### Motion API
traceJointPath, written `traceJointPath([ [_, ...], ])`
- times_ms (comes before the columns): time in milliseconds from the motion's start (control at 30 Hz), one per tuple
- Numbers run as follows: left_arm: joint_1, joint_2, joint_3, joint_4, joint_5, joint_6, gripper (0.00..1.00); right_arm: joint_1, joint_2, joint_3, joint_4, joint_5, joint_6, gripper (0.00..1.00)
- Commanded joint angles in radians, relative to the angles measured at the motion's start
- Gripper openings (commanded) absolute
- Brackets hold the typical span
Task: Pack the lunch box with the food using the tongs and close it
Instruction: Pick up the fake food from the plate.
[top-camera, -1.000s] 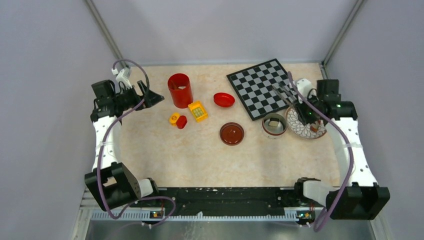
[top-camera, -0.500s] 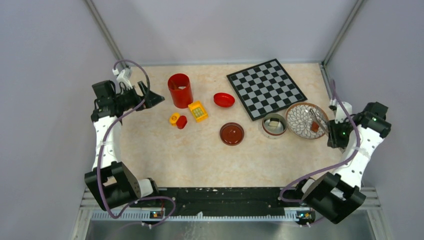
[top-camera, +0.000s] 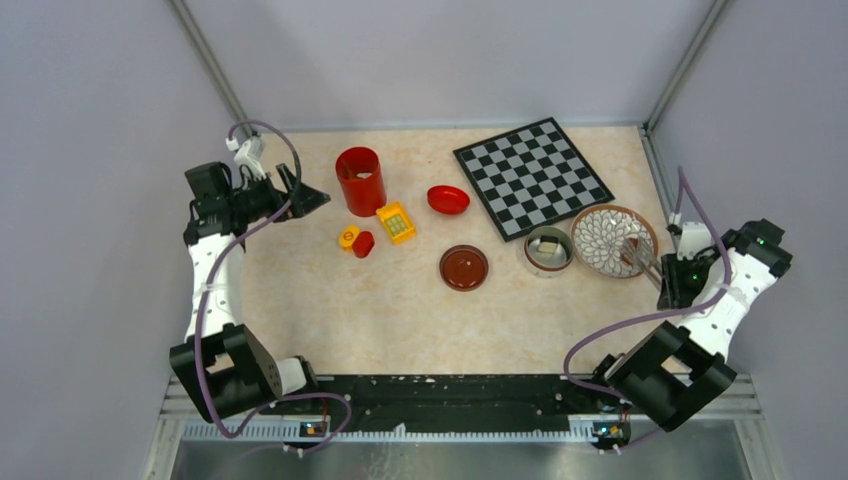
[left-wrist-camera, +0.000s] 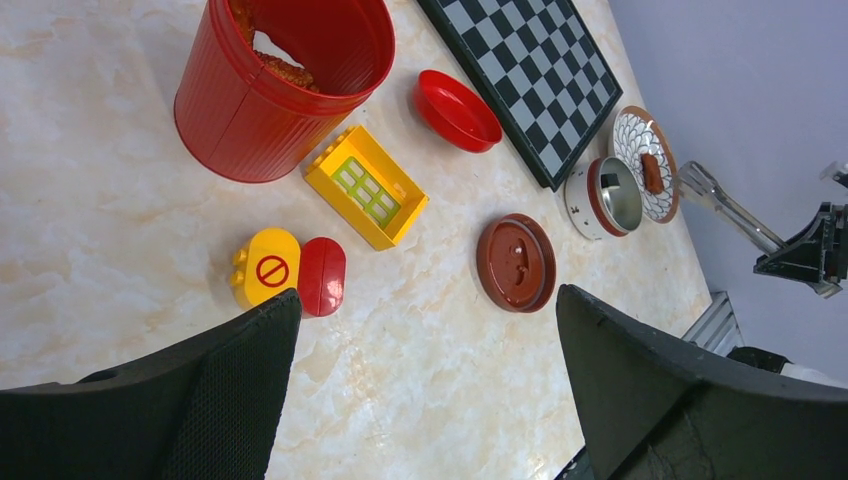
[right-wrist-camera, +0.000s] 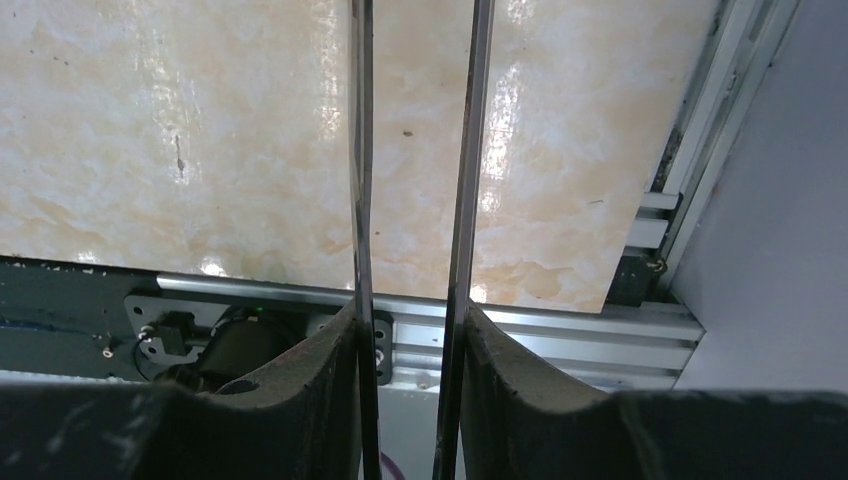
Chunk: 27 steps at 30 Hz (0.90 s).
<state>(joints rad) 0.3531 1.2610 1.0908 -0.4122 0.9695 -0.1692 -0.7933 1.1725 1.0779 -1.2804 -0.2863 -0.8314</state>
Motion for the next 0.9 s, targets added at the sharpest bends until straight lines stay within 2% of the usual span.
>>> traceJointPath([
  [0,0.006,-0.019,-0.007,0.046,0.031,0.011,0.99,-0.007,0.012,-0.026,0.034,0.027,0.014,0.34],
  [567,0.006,0.002,-0.020,0.078,0.038,-0.009,0.99,-0.002,0.083,-0.042,0.112,0.050,0.053,0.37],
  [867,0.006,0.009,-0.022,0.080,0.039,-0.009,0.99,0.078,0.125,-0.021,0.124,0.033,0.103,0.38],
])
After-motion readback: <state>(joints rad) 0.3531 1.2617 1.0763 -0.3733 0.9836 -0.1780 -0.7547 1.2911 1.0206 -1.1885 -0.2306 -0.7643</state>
